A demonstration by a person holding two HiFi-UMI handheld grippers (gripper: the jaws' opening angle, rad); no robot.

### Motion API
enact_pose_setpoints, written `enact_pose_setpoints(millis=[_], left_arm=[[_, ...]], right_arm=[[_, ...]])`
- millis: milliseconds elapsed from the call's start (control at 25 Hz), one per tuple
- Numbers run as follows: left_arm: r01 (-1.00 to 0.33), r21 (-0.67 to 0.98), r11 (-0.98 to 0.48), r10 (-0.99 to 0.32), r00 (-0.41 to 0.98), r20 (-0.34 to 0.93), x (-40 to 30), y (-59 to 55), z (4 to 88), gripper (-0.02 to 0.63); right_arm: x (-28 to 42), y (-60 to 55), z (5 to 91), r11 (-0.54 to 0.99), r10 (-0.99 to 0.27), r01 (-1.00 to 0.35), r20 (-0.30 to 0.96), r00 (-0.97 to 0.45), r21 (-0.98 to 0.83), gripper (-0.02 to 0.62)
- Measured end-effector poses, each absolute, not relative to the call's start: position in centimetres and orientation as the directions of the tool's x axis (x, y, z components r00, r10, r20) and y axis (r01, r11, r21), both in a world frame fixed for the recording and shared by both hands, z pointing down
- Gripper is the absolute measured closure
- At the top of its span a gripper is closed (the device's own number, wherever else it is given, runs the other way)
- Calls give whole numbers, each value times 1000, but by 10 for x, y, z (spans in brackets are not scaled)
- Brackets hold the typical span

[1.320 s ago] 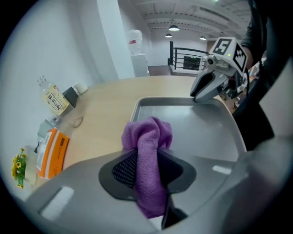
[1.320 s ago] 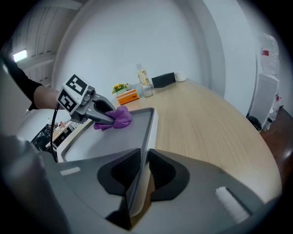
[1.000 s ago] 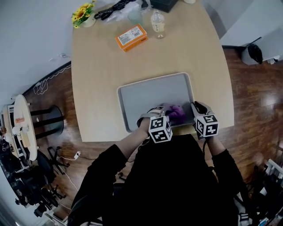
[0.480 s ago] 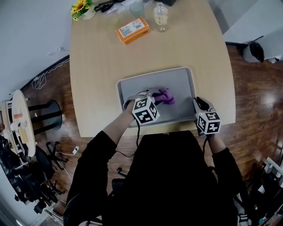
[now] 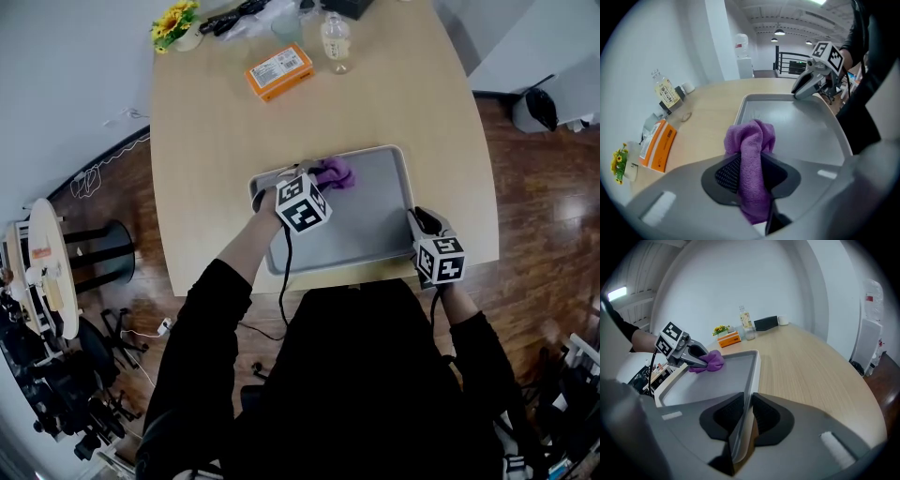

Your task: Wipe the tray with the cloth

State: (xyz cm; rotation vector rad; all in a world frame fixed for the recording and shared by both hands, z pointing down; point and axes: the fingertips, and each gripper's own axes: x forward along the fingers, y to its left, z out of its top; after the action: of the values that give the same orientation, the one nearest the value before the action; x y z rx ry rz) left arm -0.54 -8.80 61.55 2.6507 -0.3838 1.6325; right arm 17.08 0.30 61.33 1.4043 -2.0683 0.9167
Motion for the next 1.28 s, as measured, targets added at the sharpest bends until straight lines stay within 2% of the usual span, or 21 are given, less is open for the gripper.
enact_pose_setpoints(millis=[440,680,960,1040,1280], left_arm=[[-193,-44,-980,-136,493,860,-16,11,615,525],[-177,53,-983,-50,529,847,-22,65,617,525],[-40,34,-999,8,523,852,-38,89,620,523],[-62,16,-998,-18,510,860,-48,61,621,522],[-266,-62,-962,-171,411,895,-94,-68,620,520]], right_arm=[[173,-1,618,241,-612,-940,713,-341,-243,529],[175,-1,621,228,-615,-942,714,-335,-246,529],[169,3,619,219,-620,-944,712,-330,-247,529],[167,1,619,220,-623,-943,708,-332,-248,529],[169,1,619,223,-623,-935,697,-355,-276,528]])
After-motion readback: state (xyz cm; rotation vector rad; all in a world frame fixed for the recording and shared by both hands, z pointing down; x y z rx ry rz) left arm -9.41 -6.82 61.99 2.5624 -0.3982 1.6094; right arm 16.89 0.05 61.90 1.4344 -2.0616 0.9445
